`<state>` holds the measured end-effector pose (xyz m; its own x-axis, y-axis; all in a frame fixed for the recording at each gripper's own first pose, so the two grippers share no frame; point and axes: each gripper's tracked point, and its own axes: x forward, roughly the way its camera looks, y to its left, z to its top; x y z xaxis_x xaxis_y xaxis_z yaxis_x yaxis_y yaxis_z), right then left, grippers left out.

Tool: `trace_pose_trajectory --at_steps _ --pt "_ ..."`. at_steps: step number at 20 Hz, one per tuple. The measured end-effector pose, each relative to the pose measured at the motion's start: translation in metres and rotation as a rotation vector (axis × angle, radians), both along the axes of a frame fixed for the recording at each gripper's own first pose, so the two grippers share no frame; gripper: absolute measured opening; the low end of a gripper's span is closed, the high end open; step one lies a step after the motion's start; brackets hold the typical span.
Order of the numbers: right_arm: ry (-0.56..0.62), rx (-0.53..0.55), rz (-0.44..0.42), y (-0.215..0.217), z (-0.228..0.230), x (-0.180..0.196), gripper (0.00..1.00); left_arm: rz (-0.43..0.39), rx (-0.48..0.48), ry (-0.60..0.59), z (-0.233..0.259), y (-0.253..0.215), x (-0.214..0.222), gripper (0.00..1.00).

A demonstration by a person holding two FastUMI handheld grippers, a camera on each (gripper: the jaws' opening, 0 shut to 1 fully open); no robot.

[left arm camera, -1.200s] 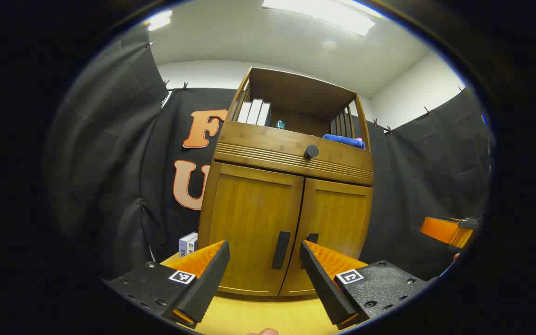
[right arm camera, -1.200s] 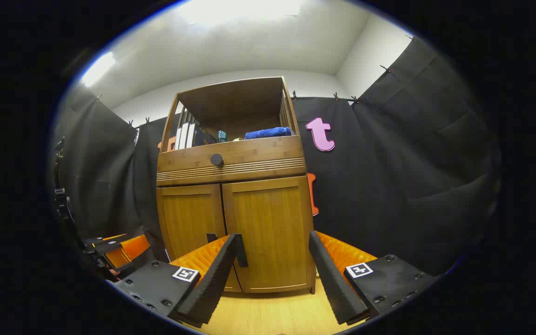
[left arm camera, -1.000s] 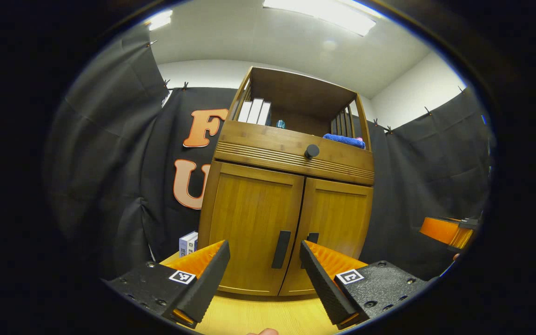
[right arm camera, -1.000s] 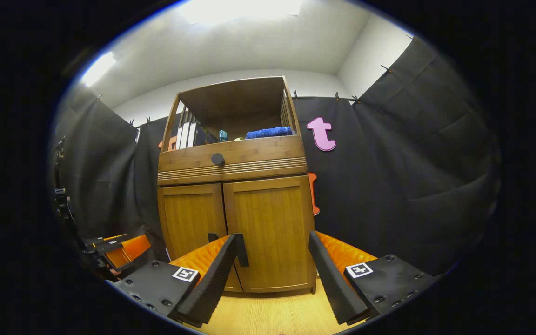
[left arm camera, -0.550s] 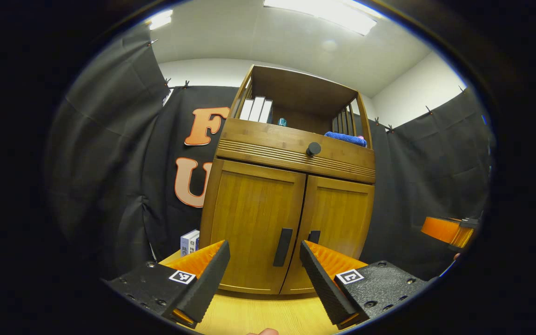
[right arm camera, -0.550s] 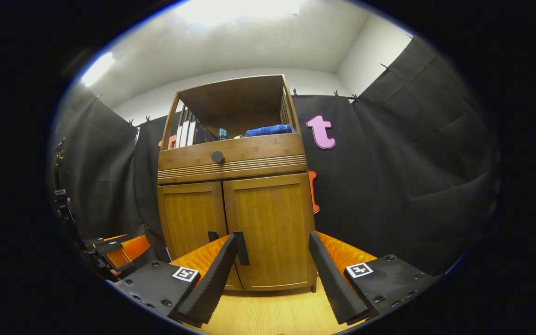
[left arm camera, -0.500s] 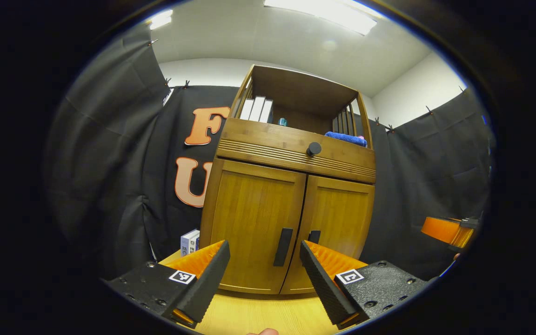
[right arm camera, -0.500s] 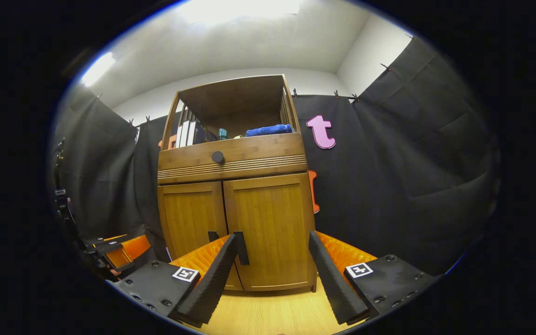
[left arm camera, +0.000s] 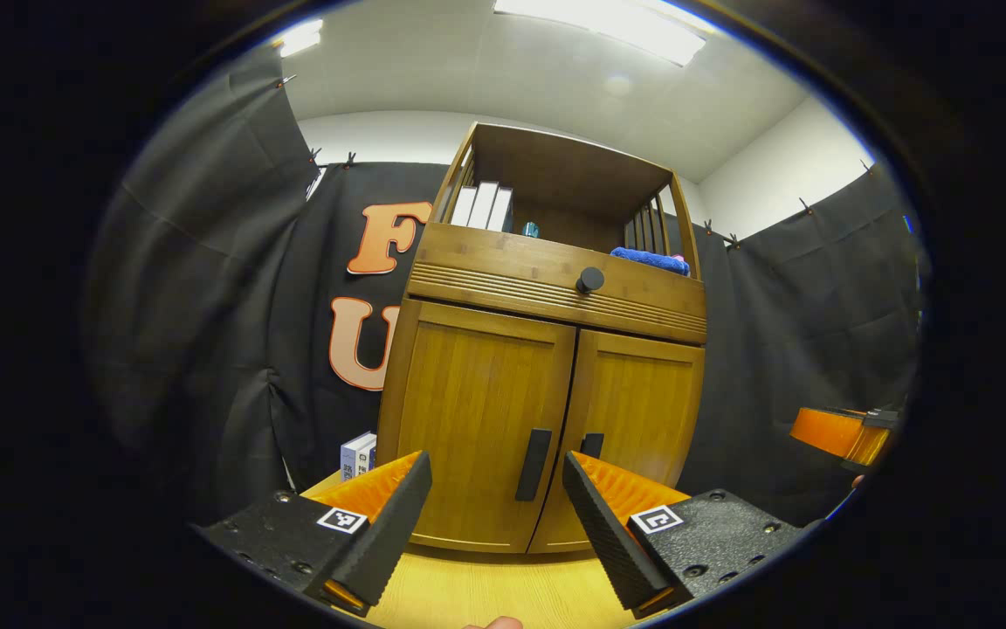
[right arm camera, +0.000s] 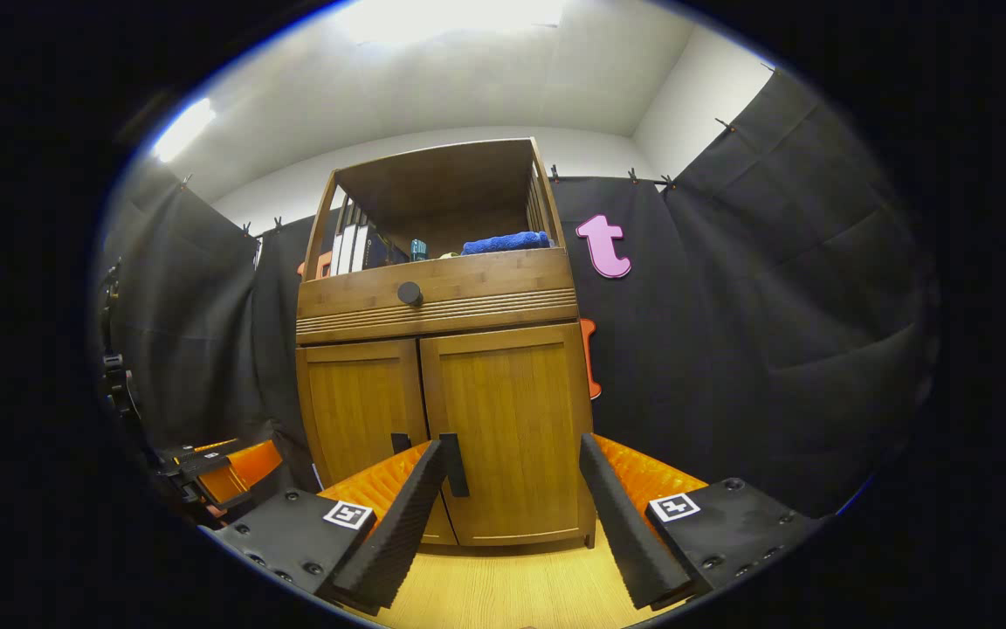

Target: Open the right door of the double-door shoe cabinet with the right hand, and open the left door with the left hand.

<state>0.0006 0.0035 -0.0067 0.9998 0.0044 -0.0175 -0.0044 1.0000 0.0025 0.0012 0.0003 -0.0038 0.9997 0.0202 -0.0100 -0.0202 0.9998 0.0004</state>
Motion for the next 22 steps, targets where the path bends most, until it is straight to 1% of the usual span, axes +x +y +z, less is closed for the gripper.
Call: trace_pose_trajectory --at_steps 4,5,14,22 --pt "0.002 0.002 0.003 0.0008 -0.0008 0.0016 0.93 0.006 0.000 0.003 -0.0007 0.0004 0.0000 0.95" --pt "0.004 0.002 0.004 0.0008 -0.0014 0.0021 1.00 0.007 0.000 0.003 -0.0006 0.0003 -0.0002 0.95" --pt "0.015 0.003 0.011 0.0031 -0.0038 0.0043 1.00 0.014 0.004 0.006 0.0006 0.0010 -0.0006 0.95" --pt "0.007 -0.013 0.014 0.0063 -0.0014 0.0005 0.99 0.000 0.008 0.000 0.0020 -0.0004 -0.0004 0.95"
